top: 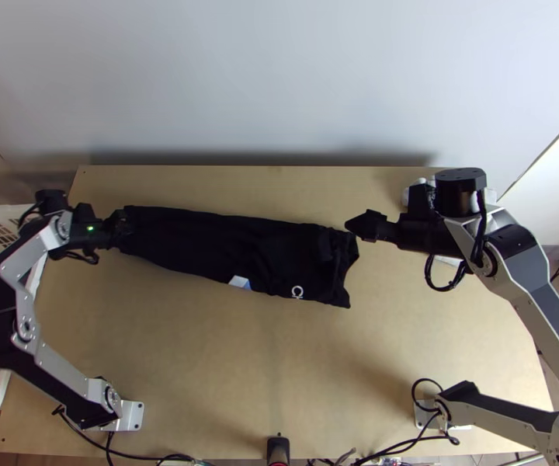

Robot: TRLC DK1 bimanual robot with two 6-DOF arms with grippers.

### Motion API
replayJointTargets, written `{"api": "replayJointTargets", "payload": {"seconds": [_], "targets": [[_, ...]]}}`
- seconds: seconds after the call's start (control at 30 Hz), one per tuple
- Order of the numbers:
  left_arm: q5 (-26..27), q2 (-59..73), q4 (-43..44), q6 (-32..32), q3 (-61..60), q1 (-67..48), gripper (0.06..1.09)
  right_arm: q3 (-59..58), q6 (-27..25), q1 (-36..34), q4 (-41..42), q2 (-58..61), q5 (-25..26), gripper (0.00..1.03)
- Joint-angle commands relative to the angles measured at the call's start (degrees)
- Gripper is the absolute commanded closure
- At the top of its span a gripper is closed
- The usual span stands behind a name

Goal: Fold the t-shirt

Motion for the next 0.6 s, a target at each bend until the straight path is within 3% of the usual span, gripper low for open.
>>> {"api": "replayJointTargets", "payload": {"seconds": [0.0,0.17,0.57], "targets": [[-0.02,-8.26,-8.10,6.05,-3.65,2.76,1.05,-1.55,-0.04,-0.04,1.13,-0.71,0.01,0.05],[0.07,-11.77,-10.39,5.52,-5.93,2.40,1.05,-2.86,0.05,-0.04,1.66,-0.97,0.01,0.05],[-0.02,-14.67,-19.88,2.09,3.73,-5.95,1.05,-8.58,-0.04,-1.71,2.97,-5.89,0.10,0.05]]}}
